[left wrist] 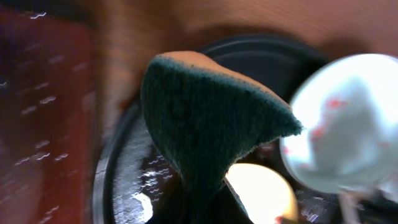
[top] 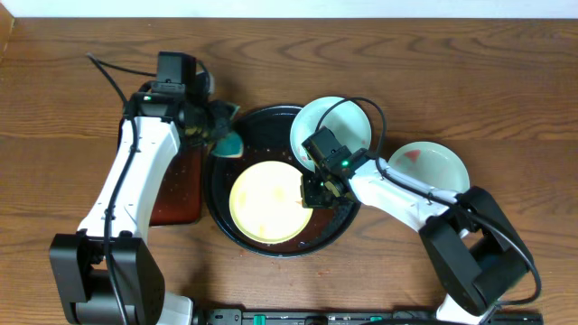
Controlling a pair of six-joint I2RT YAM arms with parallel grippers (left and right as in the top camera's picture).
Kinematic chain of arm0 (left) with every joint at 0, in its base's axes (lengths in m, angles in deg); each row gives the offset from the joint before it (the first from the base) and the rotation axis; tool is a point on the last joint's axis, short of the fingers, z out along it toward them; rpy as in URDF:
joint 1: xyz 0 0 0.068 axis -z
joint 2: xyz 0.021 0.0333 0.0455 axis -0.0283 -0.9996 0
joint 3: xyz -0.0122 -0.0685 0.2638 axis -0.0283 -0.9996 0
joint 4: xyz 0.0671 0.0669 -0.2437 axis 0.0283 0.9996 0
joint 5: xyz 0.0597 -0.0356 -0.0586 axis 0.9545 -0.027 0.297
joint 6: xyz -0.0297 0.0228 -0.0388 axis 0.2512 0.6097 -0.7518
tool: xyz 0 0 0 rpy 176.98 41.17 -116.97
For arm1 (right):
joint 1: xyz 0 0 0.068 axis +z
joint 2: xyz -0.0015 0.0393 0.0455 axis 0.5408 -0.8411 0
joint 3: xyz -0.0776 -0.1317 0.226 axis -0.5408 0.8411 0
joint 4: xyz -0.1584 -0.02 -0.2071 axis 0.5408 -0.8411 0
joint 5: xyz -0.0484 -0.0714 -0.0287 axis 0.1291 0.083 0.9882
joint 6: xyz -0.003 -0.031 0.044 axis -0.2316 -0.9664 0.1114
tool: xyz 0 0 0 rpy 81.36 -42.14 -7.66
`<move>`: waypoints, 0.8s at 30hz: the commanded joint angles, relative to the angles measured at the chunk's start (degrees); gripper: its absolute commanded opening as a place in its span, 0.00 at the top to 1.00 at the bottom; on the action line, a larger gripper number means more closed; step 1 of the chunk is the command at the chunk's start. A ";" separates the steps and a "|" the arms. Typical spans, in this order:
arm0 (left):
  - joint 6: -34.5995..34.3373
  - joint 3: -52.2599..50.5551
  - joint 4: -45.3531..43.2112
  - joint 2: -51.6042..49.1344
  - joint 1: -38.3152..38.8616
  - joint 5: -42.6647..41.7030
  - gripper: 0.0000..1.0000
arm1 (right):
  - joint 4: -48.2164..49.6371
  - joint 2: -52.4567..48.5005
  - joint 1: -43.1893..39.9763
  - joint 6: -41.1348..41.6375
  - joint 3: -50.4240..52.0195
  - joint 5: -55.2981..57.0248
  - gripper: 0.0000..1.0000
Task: Clean dirty plates on tray and stack at the side
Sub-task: 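Lift the yellow plate with the right gripper and raise the sponge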
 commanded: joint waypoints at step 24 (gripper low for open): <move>-0.31 0.55 2.38 0.35 -0.50 8.74 0.92 | -10.73 27.15 15.02 -17.25 -1.60 67.01 0.99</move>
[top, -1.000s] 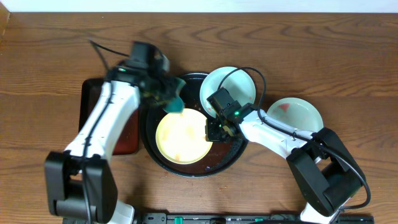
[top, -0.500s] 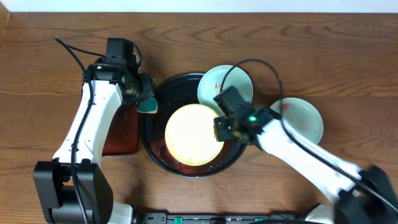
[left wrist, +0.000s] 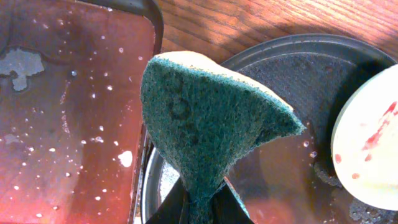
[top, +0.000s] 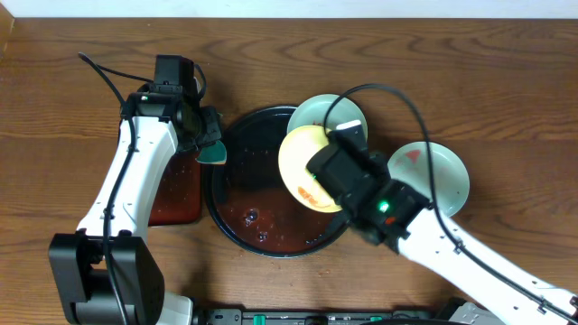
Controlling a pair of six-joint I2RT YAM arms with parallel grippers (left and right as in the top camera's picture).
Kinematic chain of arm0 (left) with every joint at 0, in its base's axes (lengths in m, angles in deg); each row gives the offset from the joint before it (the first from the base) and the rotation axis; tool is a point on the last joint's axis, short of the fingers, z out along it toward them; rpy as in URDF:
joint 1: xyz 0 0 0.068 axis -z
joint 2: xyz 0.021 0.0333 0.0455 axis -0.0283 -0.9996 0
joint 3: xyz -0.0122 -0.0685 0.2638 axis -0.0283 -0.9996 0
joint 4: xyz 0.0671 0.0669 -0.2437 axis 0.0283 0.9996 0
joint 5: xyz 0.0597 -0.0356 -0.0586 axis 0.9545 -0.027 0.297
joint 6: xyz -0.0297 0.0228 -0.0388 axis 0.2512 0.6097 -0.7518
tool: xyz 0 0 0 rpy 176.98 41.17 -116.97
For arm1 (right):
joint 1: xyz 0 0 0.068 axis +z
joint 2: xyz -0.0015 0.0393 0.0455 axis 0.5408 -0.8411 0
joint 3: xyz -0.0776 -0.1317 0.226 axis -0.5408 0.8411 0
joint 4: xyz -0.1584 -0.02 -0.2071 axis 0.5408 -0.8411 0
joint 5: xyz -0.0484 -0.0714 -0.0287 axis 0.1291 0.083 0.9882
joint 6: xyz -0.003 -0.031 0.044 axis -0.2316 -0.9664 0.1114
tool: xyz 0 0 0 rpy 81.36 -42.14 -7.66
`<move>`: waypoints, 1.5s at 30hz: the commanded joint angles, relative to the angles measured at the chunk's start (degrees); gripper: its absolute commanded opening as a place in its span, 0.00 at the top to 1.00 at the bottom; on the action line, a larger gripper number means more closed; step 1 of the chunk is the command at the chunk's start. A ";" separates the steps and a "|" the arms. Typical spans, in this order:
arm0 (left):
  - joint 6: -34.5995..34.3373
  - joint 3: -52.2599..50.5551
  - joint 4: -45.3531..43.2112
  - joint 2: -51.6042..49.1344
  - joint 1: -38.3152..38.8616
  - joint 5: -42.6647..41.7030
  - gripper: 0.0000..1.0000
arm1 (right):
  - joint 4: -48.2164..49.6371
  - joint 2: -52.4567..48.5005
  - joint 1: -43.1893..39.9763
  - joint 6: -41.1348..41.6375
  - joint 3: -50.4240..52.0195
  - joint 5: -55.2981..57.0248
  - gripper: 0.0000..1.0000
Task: Clean dirty plates on tray and stack at the side
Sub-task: 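Lift the yellow plate with the right gripper and raise the sponge, then stack the yellow plate onto the pale green plate at the right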
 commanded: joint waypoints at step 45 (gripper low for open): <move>-0.26 0.52 0.11 0.39 -0.15 0.96 0.93 | -9.16 10.67 -20.39 14.97 -0.92 -21.88 0.99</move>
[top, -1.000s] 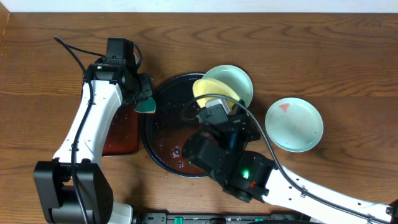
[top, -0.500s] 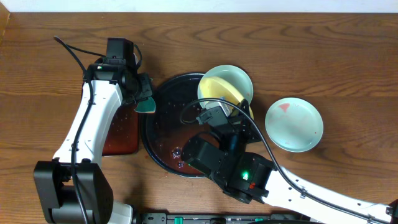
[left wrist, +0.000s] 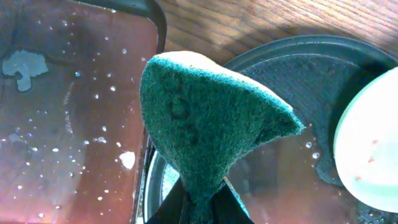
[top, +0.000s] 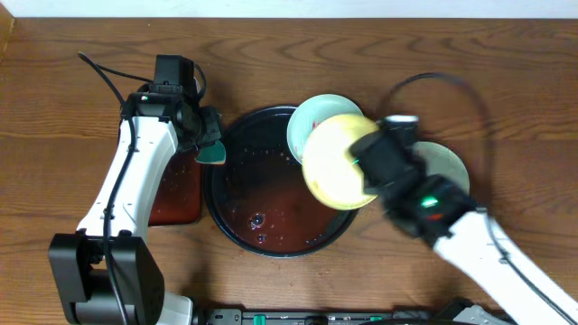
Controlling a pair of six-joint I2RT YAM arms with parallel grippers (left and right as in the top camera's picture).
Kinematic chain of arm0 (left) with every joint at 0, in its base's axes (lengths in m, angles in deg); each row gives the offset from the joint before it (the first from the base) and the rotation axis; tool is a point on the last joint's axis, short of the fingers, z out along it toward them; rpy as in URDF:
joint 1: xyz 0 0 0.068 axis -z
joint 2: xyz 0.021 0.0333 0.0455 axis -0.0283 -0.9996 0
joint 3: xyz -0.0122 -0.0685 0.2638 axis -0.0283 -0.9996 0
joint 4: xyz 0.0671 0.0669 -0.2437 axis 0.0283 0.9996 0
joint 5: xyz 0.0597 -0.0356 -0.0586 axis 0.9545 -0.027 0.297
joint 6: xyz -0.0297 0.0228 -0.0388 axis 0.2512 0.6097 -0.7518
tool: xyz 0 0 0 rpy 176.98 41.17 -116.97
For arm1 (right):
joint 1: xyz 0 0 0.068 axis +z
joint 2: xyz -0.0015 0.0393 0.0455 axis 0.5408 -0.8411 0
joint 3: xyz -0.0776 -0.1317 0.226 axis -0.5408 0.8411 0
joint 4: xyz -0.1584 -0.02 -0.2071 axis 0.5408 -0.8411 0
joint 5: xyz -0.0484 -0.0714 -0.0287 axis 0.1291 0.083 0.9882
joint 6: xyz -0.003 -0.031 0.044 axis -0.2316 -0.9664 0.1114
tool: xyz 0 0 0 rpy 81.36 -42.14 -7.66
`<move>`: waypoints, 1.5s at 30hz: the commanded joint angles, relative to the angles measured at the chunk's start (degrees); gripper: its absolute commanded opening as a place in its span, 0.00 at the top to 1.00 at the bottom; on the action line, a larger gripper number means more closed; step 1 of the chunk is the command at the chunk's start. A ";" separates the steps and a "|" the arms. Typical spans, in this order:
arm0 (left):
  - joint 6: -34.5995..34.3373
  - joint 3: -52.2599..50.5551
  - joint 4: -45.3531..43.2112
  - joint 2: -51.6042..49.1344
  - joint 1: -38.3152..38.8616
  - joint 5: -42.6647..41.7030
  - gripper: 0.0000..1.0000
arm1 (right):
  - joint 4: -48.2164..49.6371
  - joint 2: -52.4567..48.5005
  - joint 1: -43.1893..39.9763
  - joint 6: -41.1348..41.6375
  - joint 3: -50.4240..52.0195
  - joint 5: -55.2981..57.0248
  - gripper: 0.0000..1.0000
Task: Clean dirty plates on tray and stack at the side
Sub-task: 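Stack the yellow plate onto the pale green plate at the right, then move the right gripper to grip the remaining pale green plate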
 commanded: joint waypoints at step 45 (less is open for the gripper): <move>-0.24 0.52 -0.20 0.39 -0.13 0.52 0.93 | 19.74 -18.67 -33.29 -20.20 -3.78 -46.23 0.48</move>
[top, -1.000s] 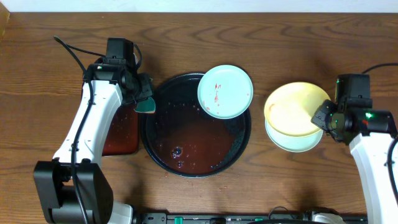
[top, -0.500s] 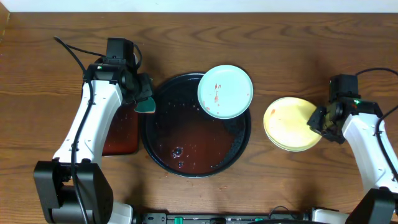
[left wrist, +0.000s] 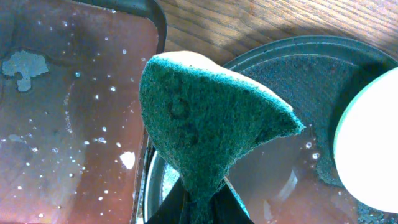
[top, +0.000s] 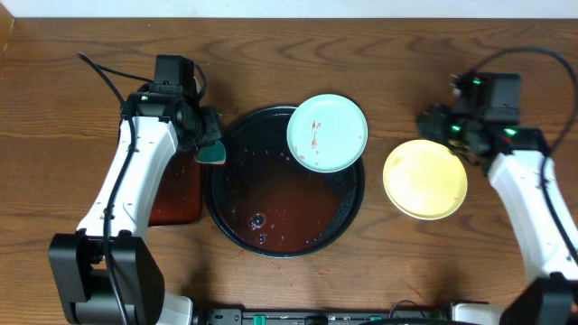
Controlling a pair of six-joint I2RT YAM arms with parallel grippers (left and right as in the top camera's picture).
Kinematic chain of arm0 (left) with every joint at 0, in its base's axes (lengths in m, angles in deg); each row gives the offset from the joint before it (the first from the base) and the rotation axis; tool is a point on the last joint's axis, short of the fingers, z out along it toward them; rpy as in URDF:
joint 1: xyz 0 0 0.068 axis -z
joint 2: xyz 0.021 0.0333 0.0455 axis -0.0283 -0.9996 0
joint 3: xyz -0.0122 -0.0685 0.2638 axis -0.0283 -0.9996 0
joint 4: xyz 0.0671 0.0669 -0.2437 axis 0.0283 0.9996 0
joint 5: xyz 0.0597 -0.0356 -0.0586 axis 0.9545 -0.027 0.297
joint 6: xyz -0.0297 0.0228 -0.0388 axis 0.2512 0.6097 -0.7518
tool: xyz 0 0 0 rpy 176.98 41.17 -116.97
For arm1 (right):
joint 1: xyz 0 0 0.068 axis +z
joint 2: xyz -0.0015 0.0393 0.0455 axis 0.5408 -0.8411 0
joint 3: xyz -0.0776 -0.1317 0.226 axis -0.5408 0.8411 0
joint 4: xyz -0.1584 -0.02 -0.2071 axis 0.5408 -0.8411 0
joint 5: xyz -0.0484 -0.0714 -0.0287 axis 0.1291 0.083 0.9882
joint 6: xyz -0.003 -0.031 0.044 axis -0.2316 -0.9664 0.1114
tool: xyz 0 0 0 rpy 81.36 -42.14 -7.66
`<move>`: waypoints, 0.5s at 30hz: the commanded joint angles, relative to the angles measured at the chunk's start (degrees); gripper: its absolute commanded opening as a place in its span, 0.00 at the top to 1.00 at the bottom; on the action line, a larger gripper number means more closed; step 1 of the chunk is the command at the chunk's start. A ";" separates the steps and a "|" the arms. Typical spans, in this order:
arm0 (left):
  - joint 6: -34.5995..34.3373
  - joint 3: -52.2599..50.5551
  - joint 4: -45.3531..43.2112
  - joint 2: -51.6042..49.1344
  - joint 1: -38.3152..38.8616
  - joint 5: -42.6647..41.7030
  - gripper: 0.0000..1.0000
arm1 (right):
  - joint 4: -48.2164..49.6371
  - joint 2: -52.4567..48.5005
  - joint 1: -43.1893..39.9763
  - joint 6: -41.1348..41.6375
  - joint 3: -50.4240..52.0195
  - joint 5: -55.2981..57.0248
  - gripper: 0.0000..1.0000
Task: Clean dirty plates on tray and stack at the side
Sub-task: 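Move the right gripper to grip the remaining pale green plate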
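Observation:
A pale green plate (top: pixel 327 133) with red streaks rests on the far right rim of the round black tray (top: pixel 237 217). A yellow plate (top: pixel 425 178) lies flat on the table to the right of the tray. My right gripper (top: pixel 434 123) hovers just behind the yellow plate, apart from it, and looks open and empty. At the tray's left rim my left gripper (top: pixel 209 144) is shut on a green sponge (top: pixel 215 152). In the left wrist view the sponge (left wrist: pixel 205 118) hangs over the tray's rim (left wrist: pixel 280 51), pinched by the left gripper (left wrist: pixel 202 202).
A wet reddish-brown rectangular tray (top: pixel 176 194) lies left of the black tray, seen also in the left wrist view (left wrist: pixel 62 93). Reddish water pools in the black tray's bottom (top: pixel 280 203). Bare wood lies behind and to the right.
The yellow plate was held in my right gripper above the tray's right rim. It now lies on the table at the right, covering the pale plate there, and the gripper has let go. Left arm unchanged.
First the yellow plate lay in the tray with my right gripper at its edge, and the sponge was over the tray's left part. Then the plate was lifted, stained red, and the sponge sat at the rim. The plate then moved right and now rests on the side plate.

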 commanded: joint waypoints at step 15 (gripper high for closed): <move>-0.26 0.52 -0.20 0.37 -0.13 0.52 0.92 | 6.21 -24.00 9.60 -2.05 -13.86 1.49 0.48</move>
